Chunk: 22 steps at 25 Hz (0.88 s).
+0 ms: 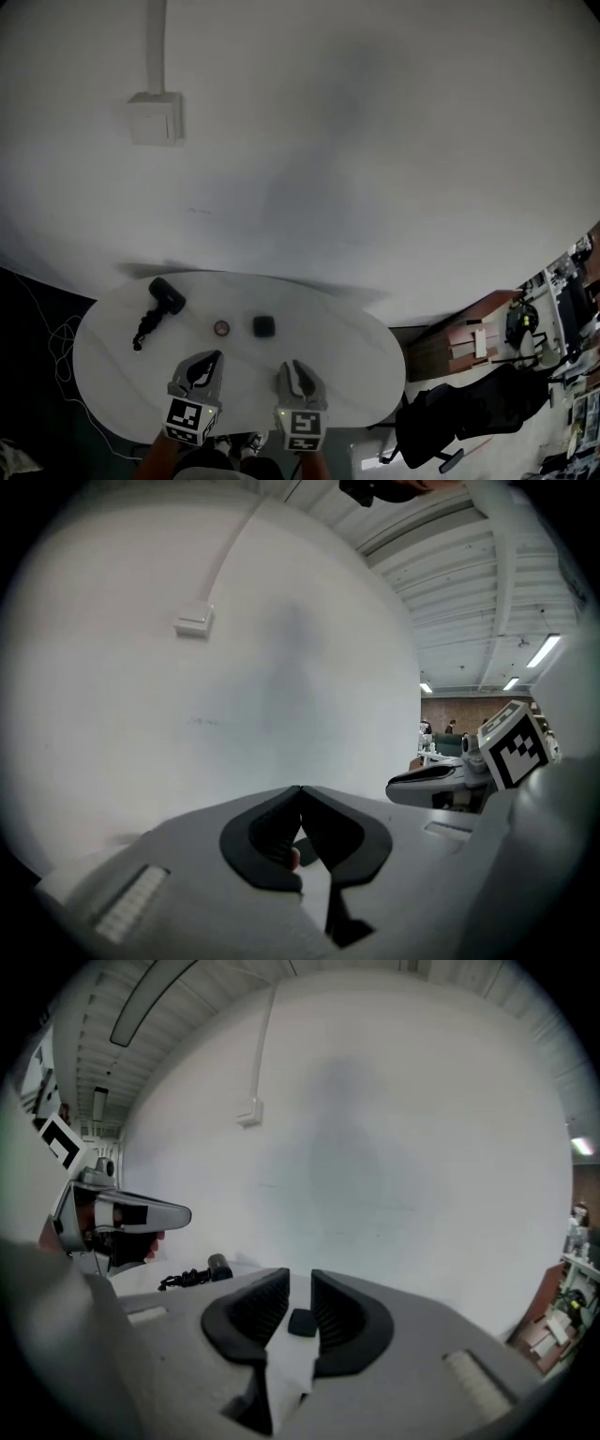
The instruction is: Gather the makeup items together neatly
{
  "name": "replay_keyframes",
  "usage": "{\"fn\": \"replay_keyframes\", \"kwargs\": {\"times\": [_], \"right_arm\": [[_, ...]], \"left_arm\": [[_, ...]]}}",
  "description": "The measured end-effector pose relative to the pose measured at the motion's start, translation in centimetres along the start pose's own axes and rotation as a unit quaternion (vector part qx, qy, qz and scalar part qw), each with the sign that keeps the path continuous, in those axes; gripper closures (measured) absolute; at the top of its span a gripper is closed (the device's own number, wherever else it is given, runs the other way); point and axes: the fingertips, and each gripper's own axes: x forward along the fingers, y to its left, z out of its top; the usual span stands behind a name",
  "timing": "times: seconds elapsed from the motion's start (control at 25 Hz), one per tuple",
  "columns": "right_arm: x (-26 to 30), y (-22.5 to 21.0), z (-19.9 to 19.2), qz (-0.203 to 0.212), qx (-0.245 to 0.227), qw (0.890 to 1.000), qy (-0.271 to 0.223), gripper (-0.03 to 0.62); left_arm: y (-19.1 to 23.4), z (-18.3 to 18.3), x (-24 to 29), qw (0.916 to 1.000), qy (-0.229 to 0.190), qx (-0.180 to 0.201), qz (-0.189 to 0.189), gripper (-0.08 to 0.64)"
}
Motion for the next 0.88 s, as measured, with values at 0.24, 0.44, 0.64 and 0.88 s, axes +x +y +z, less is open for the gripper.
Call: {"fn": "replay_keyframes", "kwargs": {"times": [0.24,0.44,0.64,0.88], "right_arm": [[-1.1,1.1,4.4,0.017,-0.022,0.999,-0.047,0.569],[-0.7,2.5,5.6,0.034,-0.032,0.997,-0.061,0.588],[-0.8,3.2,5.6,0.049,-0.033,0.997,-0.059,0.588],[-0.3,3.8,5.4,0.06,-0.033,0.996,-0.055,0.588]], "left_arm": [[0.9,3.1,-2.0,0.9989,-0.031,0.007,0.034,0.549],[1.4,3.7,-2.7,0.9981,-0.037,0.009,0.048,0.549],[1.3,4.2,-3.2,0.9977,-0.037,0.012,0.055,0.549],[1.7,3.7,-3.3,0.9975,-0.032,0.009,0.062,0.549]]}}
